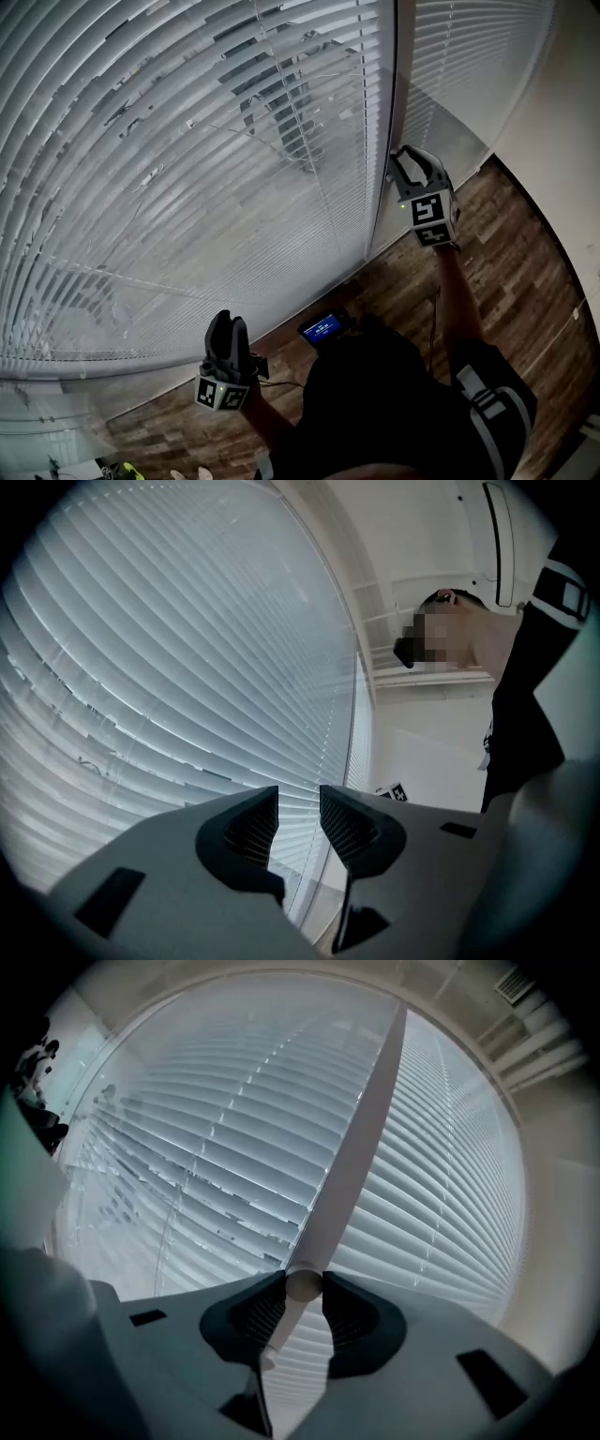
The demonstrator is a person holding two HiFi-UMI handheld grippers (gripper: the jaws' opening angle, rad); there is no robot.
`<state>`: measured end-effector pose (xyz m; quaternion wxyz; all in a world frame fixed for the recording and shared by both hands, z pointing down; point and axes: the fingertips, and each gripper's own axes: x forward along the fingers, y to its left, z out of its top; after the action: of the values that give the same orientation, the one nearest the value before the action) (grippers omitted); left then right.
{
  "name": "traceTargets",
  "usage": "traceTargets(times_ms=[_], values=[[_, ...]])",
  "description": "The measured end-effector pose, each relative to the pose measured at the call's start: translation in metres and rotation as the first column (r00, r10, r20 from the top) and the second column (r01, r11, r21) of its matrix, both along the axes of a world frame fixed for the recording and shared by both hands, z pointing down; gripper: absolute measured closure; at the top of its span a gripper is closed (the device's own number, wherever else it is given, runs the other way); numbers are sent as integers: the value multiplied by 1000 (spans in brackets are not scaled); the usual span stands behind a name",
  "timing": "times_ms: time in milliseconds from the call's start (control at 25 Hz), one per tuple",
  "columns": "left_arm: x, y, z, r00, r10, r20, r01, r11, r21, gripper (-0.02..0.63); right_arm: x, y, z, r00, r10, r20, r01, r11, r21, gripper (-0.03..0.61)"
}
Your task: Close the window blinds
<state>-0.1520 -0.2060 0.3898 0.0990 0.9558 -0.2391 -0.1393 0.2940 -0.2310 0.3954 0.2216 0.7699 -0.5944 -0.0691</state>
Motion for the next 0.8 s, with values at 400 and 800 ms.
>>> traceTargets(times_ms=[400, 800], values=[[-2, 0, -4, 1000, 0, -14, 0, 1000, -4, 479, 9, 0, 5, 707, -111, 698, -11, 986, 168, 451], [2, -2, -2, 1000, 13, -12, -13, 1000, -2, 479, 9, -1, 1, 453, -305, 838, -17, 937, 350, 447]])
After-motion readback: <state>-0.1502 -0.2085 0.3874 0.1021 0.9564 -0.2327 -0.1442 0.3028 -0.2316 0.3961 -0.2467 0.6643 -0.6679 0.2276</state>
